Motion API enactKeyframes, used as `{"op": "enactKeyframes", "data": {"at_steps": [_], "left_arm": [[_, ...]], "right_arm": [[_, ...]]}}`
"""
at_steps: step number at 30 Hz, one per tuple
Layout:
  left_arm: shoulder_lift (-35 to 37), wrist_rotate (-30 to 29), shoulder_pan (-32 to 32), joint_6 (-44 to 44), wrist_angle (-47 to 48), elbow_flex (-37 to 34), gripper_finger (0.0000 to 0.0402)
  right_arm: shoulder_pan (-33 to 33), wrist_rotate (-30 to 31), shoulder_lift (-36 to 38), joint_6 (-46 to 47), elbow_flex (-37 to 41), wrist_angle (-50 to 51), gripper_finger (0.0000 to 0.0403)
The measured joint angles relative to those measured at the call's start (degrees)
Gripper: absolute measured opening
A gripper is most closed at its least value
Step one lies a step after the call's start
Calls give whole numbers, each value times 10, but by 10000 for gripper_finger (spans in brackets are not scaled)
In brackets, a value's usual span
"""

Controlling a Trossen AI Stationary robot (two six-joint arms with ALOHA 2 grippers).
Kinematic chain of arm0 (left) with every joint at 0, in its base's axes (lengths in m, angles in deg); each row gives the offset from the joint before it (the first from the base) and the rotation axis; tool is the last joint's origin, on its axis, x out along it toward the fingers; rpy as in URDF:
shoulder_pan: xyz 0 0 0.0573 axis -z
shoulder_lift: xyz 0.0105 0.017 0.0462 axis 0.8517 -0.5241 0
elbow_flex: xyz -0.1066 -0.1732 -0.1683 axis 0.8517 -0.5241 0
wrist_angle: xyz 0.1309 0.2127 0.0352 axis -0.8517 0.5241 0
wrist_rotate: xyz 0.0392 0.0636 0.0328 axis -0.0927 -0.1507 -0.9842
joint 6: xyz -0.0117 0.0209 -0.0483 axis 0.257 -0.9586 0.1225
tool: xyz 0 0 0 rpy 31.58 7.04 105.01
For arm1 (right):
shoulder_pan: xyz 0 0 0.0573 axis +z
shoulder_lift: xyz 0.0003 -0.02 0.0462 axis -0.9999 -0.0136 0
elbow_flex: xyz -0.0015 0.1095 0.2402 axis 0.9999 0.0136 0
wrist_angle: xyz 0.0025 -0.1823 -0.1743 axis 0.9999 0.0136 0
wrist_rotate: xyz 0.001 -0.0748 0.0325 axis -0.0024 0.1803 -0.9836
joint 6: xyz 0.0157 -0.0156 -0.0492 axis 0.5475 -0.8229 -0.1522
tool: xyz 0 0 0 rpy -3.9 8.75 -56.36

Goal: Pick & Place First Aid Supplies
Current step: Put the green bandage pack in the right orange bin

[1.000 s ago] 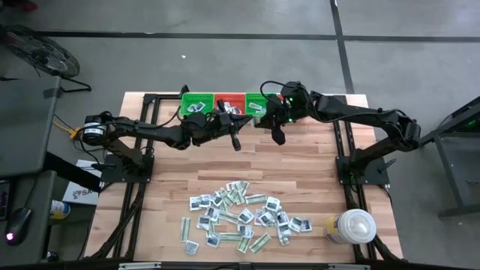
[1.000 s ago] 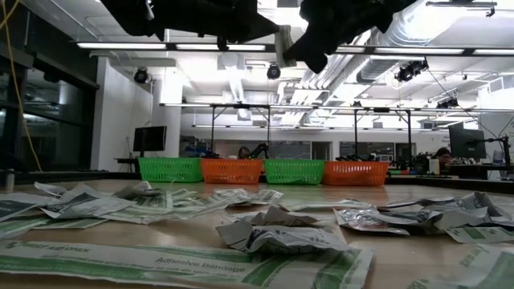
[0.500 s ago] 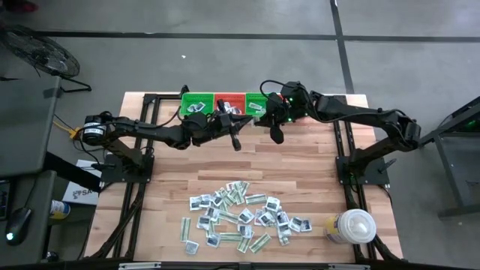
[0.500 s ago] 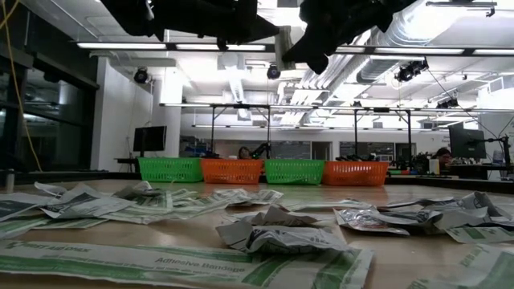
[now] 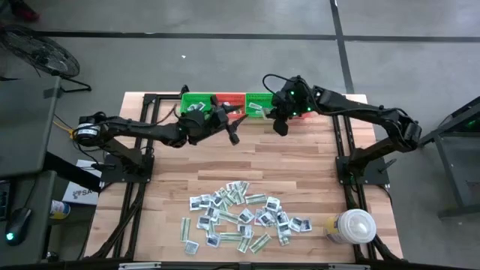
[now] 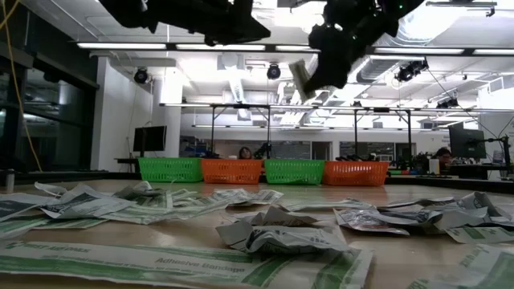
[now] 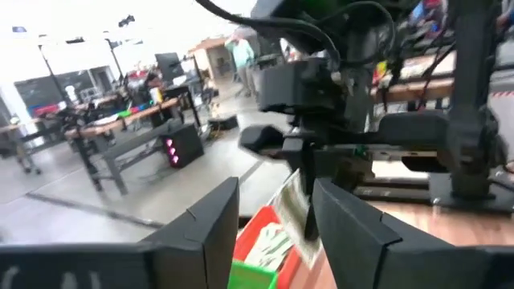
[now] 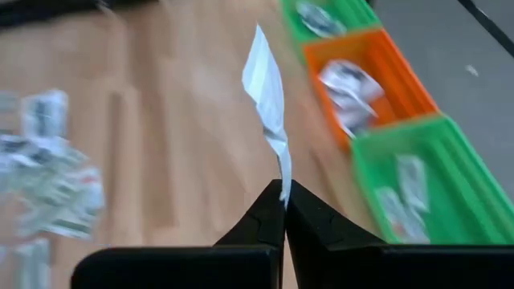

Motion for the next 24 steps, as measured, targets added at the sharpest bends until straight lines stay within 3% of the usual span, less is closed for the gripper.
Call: {"op": "enactKeyframes", "data": {"at_steps": [9,17,24], "left_arm": [[68,128,-78,13,117,0,161],[69,238,-144,13,133,0,161],[69,324,-205,13,134,0,161]], "right_arm": [[-78,92,0,-55,0,89,0],[-143,148,-2,-94,0,131,0],[-174,181,-90,-95,-70,215,0]]}}
